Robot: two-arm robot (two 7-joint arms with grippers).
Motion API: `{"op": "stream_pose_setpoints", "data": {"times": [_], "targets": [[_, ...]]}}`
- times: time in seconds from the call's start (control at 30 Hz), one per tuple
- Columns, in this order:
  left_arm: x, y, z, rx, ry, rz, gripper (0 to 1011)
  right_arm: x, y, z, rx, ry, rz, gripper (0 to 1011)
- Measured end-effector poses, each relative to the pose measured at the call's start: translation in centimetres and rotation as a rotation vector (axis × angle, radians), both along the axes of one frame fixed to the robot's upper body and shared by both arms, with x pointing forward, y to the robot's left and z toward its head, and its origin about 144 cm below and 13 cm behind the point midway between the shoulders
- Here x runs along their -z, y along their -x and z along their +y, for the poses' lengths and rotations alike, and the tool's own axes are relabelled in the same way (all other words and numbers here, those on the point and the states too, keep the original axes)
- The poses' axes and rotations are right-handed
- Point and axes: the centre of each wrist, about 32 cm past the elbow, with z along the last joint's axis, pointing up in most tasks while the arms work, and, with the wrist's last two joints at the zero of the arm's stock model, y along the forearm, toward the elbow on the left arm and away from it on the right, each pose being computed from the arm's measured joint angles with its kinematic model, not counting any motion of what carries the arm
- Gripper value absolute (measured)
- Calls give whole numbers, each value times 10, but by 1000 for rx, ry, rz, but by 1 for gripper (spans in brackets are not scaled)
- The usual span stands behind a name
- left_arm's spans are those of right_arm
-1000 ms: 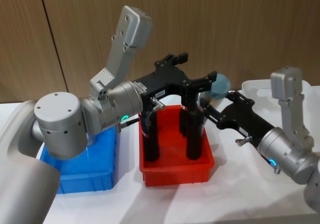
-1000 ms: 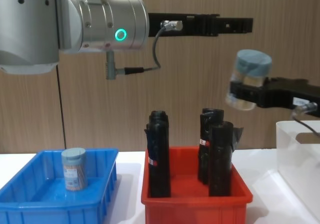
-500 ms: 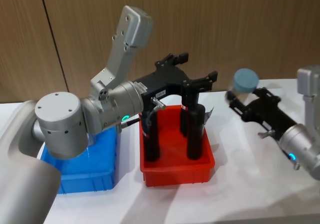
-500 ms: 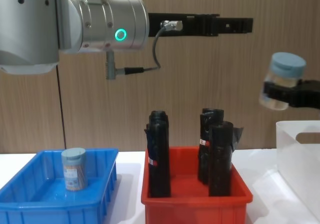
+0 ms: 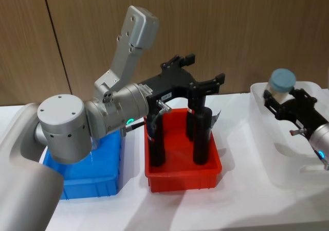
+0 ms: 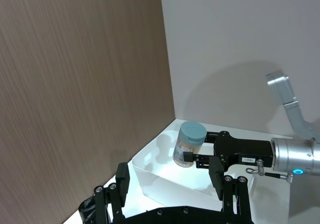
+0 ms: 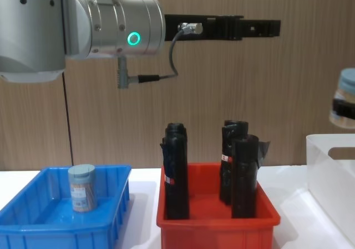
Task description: Pick the cotton swabs from the blue box and place them into the white box.
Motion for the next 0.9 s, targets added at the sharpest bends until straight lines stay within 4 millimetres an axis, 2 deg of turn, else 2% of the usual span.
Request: {"op": "stream_pose_setpoints", "data": {"times": [0.37, 0.5, 0.53, 0.8, 0.9], "targets": [[0, 0, 0, 0, 0, 0, 1004, 11, -10, -18, 71, 28, 80, 662], [0, 0, 0, 0, 0, 0, 1004, 15, -13, -23, 87, 34, 105, 730], [0, 0, 0, 0, 0, 0, 1004, 16, -14, -24, 90, 35, 110, 789], [0, 0, 0, 0, 0, 0, 1004, 22, -19, -30, 109, 37, 143, 997], [0, 0, 0, 0, 0, 0, 1004, 24, -19, -32, 112, 36, 149, 1001]]}}
